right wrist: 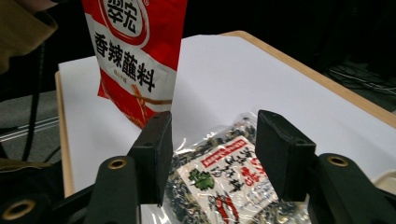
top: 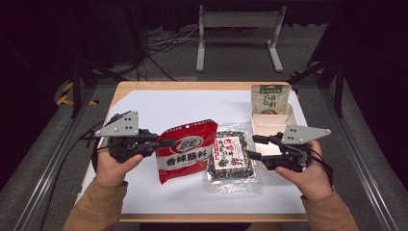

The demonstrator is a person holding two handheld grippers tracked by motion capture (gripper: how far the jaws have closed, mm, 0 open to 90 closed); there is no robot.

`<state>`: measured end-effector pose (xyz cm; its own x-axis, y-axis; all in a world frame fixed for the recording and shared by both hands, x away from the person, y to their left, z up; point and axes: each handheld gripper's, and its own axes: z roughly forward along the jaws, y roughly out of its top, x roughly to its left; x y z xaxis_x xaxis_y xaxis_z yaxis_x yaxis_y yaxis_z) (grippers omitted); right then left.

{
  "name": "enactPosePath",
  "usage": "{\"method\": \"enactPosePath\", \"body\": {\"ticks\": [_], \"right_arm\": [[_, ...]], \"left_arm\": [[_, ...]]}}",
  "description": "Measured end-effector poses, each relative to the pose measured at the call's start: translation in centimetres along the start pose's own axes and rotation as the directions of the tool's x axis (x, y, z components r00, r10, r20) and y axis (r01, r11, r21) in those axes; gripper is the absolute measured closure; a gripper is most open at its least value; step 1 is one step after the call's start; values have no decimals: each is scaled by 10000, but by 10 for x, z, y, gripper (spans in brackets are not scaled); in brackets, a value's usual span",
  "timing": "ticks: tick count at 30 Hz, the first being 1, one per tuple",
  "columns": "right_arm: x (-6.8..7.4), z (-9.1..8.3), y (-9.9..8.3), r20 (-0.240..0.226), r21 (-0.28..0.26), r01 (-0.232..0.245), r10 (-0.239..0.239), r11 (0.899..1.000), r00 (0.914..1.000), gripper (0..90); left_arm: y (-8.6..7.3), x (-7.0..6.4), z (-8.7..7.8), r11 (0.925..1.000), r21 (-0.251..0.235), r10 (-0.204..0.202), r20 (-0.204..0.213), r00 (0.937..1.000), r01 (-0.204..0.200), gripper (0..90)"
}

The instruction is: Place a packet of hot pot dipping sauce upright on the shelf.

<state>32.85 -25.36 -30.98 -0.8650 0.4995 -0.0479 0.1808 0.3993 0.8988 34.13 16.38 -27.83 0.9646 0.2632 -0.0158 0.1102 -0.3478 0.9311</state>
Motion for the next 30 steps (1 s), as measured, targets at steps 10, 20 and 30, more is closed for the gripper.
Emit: {"method": "enactPosePath", "body": {"ticks": [10,20,30], "right_arm": [[18,29,4,-1204,-106,411,-421,9991,9918,434],[27,51,-1,-1705,-281,665,-704,9974,9828,421],[35,64,-9,-2039,-871,945,-1106,9917,9727,443]], "left_arm": [[12,-18,14,9976,-188,676,307,9972,-670,888],[13,-20,27,9946,-723,820,1063,9910,-745,887],[14,-22,40,9940,-754,898,1455,9853,-794,887]]}}
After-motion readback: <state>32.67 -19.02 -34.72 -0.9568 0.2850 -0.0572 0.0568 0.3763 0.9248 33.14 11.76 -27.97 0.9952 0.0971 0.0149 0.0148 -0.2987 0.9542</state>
